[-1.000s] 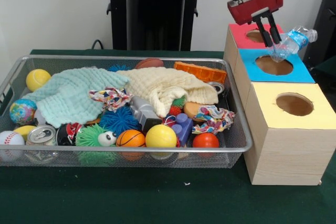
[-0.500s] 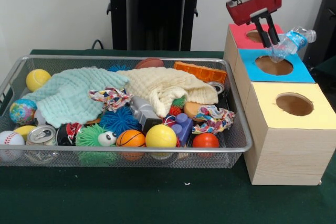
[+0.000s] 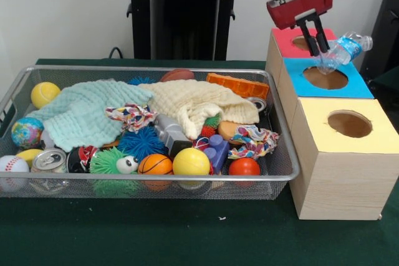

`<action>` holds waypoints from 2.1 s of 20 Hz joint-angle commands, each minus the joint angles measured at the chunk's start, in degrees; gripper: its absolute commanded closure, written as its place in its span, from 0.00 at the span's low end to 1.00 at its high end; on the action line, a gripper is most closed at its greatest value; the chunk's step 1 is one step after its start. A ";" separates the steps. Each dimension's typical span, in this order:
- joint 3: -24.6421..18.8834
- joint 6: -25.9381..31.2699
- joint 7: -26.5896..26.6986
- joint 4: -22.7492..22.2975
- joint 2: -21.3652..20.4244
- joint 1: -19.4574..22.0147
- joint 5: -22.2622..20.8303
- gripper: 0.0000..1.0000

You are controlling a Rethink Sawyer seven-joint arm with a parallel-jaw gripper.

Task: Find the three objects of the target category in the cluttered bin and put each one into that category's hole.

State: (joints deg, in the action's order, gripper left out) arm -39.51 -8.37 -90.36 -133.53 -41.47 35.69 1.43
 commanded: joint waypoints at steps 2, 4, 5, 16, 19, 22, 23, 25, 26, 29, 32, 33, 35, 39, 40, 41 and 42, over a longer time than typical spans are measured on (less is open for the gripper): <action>3.45 -1.96 -9.28 5.02 0.48 -0.21 -1.98 1.00; 3.69 -2.13 -9.40 5.02 0.28 -0.36 -2.00 1.00; 3.80 -2.27 -9.44 5.08 0.16 -0.43 -2.07 1.00; 4.10 -3.11 -9.99 5.05 0.00 -0.74 -2.31 1.00; 3.89 -3.68 -10.65 4.95 0.22 -0.47 -2.11 0.00; 3.63 -4.05 -11.20 4.94 0.35 -0.23 -1.90 0.00; 3.72 -4.25 -11.25 4.95 0.34 -0.27 -1.94 0.00; 4.49 -4.78 -10.94 4.89 -0.56 -0.92 -2.19 0.00; 4.96 -4.95 -10.87 4.84 -0.86 -1.30 -2.21 0.00; 4.84 -4.83 -10.72 4.98 -0.43 -1.38 -2.51 0.00; 4.96 -4.73 -10.57 5.20 -0.30 -1.37 -2.83 0.00; 4.99 -4.62 -10.49 5.26 -0.36 -1.41 -2.91 0.00; 5.06 -4.39 -10.33 5.39 -0.47 -1.48 -3.08 0.00; 5.59 -4.22 -9.93 5.55 -0.92 -1.82 -3.33 0.00; 5.70 -4.25 -9.82 5.60 -0.97 -1.90 -3.41 0.00; 5.89 -4.23 -9.58 5.70 -1.07 -2.06 -3.61 0.00; 6.05 -4.31 -9.34 5.81 -1.23 -2.20 -3.85 0.00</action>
State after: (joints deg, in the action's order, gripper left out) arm -36.98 -8.47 -90.36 -133.33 -42.41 34.13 -0.29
